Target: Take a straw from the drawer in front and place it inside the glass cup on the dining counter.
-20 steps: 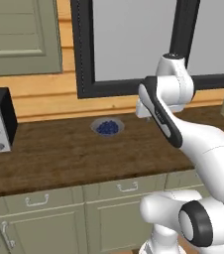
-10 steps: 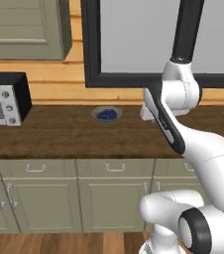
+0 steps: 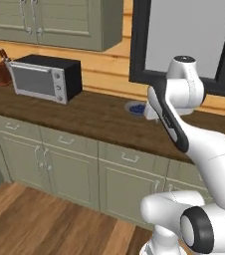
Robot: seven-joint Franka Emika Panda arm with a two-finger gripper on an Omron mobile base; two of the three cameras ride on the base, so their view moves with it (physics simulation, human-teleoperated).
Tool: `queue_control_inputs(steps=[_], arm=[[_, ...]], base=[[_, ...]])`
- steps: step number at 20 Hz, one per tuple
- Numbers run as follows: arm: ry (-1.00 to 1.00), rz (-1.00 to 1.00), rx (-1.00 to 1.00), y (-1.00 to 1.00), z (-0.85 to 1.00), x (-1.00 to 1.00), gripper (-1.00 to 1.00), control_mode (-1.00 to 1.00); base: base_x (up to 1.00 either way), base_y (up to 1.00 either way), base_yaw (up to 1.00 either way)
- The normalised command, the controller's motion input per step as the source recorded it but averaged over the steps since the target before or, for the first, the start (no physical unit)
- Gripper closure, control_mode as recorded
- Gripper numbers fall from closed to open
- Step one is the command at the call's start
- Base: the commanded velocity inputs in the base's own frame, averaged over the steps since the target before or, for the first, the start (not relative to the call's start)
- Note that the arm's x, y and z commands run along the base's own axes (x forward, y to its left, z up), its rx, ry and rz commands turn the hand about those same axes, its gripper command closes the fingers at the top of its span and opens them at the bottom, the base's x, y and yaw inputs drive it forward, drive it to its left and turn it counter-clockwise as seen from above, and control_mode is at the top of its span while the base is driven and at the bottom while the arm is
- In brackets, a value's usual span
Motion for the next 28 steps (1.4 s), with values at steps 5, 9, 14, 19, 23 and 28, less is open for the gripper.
queue_control_inputs(steps=[5, 9, 14, 19, 23, 28], arm=[[0.00, 0.00, 0.00, 0.00, 0.00, 0.00, -1.00, 1.00], [0.00, 0.00, 0.00, 0.00, 0.00, 0.00, -1.00, 1.00], [0.00, 0.00, 0.00, 0.00, 0.00, 0.00, -1.00, 1.00], [0.00, 0.00, 0.00, 0.00, 0.00, 0.00, -1.00, 1.00], [0.00, 0.31, 0.00, -0.23, -0.01, -0.04, -1.00, -1.00], [-0.01, 0.11, -0.23, 0.63, 0.00, -0.10, -1.00, -1.00]], base=[[0.00, -0.88, 0.54], [0.00, -0.78, 0.46], [0.02, -0.62, 0.42], [0.03, -0.59, 0.41], [0.00, 0.00, 0.00], [0.00, 0.00, 0.00]])
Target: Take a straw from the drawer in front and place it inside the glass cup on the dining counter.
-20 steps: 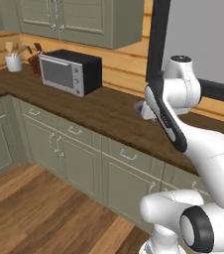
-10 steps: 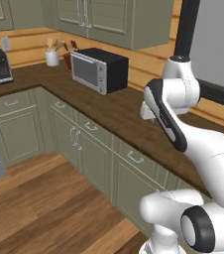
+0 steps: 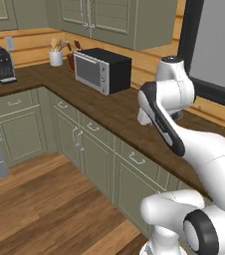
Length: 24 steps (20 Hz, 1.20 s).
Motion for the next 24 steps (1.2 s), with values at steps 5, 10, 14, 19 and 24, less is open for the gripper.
queue_control_inputs(steps=[5, 10, 14, 19, 24], arm=[[-0.02, 0.01, -0.41, 1.00, -0.23, -0.01, -1.00, -1.00], [0.00, 0.00, -0.40, 0.74, -0.61, 0.08, -1.00, -1.00], [0.00, 0.00, -0.36, 0.54, -0.82, 0.29, -1.00, -1.00], [0.00, 0.00, -0.36, 0.36, -0.81, 0.37, -1.00, -1.00], [0.00, 0.00, -0.36, 0.05, -0.76, 0.36, -1.00, -1.00]], base=[[0.00, 0.00, 0.00], [0.00, 0.00, 0.00], [0.00, 0.00, 0.00], [0.00, 0.00, 0.00], [0.00, 0.00, 0.00]])
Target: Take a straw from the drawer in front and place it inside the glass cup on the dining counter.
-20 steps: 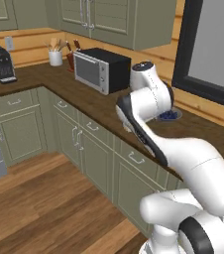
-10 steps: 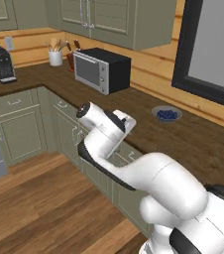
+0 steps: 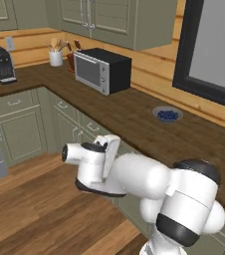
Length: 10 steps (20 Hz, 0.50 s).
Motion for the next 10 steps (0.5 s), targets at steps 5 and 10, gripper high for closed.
queue_control_inputs(steps=[5, 10], arm=[[0.00, -0.01, -0.24, -0.01, -0.51, 0.38, -1.00, -1.00], [0.00, 0.00, -0.04, -0.30, -0.42, 0.31, -1.00, -1.00]], base=[[0.00, 0.00, 0.00], [0.00, 0.00, 0.00]])
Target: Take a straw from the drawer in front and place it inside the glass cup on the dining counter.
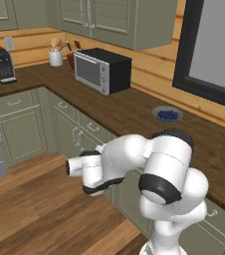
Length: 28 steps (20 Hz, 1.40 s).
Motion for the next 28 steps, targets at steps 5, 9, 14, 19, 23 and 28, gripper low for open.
queue_control_inputs(steps=[5, 9, 14, 19, 23, 28], arm=[[-0.02, -0.01, 0.00, -0.54, -0.33, 0.21, -1.00, -1.00], [-0.08, 0.00, 0.00, -0.66, -0.26, 0.14, -1.00, -1.00], [-0.14, 0.00, 0.00, -0.53, -0.27, 0.10, -1.00, -1.00], [-0.10, 0.00, 0.00, -0.45, -0.20, 0.23, -1.00, -1.00], [-0.10, 0.00, 0.00, -0.29, -0.10, 0.34, -1.00, -1.00], [-0.09, 0.00, 0.00, -0.20, -0.08, 0.32, -1.00, -1.00]], base=[[0.00, 0.00, 0.00], [0.00, 0.00, 0.00], [0.00, 0.00, 0.00], [0.00, 0.00, 0.00], [0.00, 0.00, 0.00], [0.00, 0.00, 0.00]])
